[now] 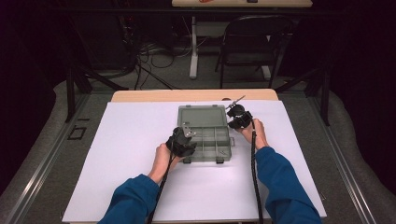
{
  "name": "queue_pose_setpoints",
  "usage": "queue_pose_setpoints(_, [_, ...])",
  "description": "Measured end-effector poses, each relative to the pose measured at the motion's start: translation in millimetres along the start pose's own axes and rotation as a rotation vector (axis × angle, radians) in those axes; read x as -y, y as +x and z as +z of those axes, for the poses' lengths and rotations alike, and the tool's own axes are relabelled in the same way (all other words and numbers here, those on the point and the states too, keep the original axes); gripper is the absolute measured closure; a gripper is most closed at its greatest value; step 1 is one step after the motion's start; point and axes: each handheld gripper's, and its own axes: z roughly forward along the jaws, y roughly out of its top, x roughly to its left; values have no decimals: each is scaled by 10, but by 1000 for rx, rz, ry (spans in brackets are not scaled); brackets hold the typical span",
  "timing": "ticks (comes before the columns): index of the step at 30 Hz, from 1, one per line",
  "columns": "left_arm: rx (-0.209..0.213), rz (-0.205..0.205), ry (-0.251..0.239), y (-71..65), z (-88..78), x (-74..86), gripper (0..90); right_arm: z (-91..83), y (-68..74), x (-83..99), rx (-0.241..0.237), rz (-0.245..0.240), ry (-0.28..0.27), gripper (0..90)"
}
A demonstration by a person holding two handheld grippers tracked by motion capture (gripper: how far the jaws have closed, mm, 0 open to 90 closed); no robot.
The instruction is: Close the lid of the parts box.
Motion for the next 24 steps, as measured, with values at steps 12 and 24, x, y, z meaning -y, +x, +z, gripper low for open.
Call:
queue_pose_setpoints(12, [5, 18, 6, -1, 2, -4, 582, 68, 6, -4, 2, 12, 2, 900])
queue_pose_setpoints(24, [5, 26, 2, 4, 6, -1, 586, 61, -39, 38, -31, 47, -50, 900])
